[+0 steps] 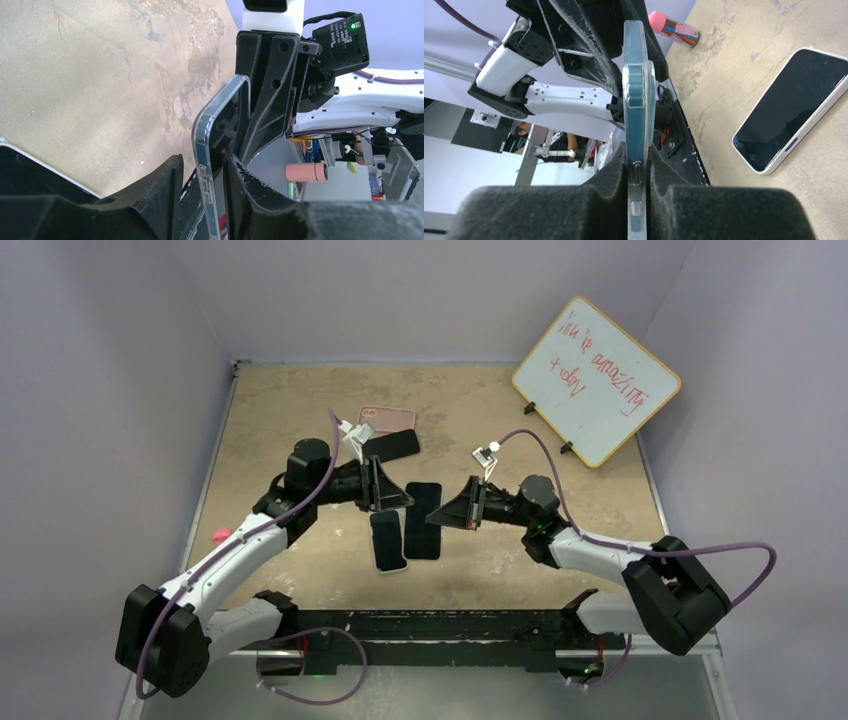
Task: Put the phone into the phone case
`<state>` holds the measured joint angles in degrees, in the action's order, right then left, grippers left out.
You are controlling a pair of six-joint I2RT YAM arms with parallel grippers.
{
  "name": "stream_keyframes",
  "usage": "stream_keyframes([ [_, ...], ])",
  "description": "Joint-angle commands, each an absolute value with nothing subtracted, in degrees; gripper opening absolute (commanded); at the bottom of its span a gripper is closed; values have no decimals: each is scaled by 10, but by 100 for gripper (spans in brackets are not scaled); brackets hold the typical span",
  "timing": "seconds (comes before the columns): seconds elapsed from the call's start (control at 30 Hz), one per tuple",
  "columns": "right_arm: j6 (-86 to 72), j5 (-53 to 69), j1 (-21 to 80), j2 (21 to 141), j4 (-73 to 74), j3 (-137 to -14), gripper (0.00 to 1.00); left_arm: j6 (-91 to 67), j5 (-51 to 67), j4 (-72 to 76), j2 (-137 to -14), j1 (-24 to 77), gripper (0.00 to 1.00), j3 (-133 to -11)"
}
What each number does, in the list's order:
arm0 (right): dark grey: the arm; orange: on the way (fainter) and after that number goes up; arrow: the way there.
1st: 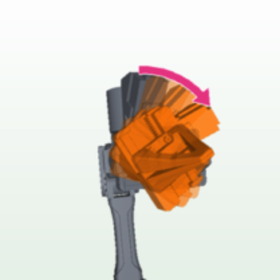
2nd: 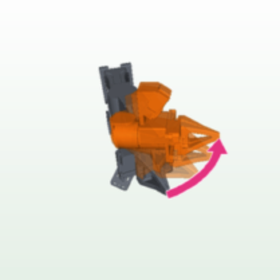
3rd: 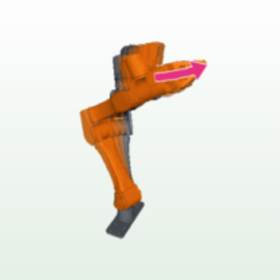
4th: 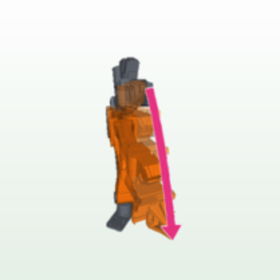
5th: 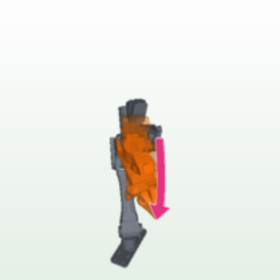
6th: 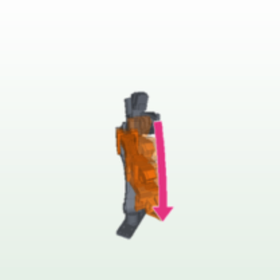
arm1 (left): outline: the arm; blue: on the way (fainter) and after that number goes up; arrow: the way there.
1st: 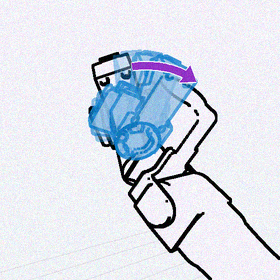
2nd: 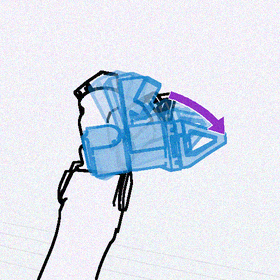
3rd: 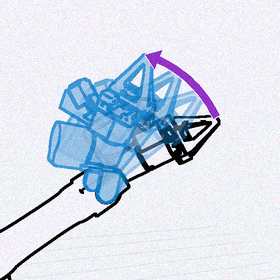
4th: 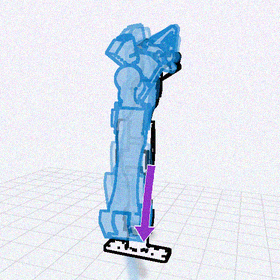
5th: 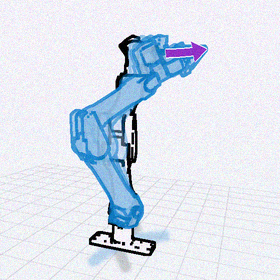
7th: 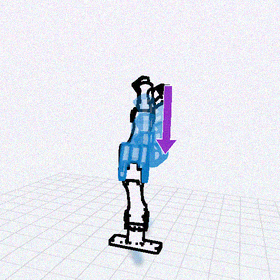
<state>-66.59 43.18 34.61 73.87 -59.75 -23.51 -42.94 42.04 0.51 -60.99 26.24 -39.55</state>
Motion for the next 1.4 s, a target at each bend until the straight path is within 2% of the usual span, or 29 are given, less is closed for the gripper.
stream_keyframes([
  [0.0,-640,445,350,715,-608,-240,0,-427,432,45,-620,258,35,-413],
  [0.1,-617,433,350,713,-561,-244,0,-391,399,-11,-615,258,35,-425],
  [0.23,-577,414,350,705,-479,-249,0,-305,311,-141,-597,258,42,-475],
  [0.27,-568,411,350,704,-461,-251,0,-289,289,-167,-592,258,48,-488],
  [0.47,-488,362,350,714,-292,-292,0,-199,166,-284,-574,258,60,-549],
  [0.57,-456,332,350,740,-212,-319,0,-164,121,-322,-574,258,72,-566],
  [0.6,-451,331,350,752,-204,-325,0,-153,113,-330,-573,258,79,-567],
  [0.67,-451,336,350,778,-205,-331,0,-131,106,-336,-570,258,85,-564],
  [0.9,-464,345,350,871,-220,-342,1,-134,73,-313,-539,259,90,-526],
  [1.03,-460,350,349,919,-193,-356,11,-136,43,-324,-529,258,90,-527],
  [1.17,-456,303,349,927,-161,-355,31,-137,52,-316,-511,258,90,-522],
  [1.37,-455,248,348,912,-115,-356,39,-136,46,-314,-500,258,90,-521],
])
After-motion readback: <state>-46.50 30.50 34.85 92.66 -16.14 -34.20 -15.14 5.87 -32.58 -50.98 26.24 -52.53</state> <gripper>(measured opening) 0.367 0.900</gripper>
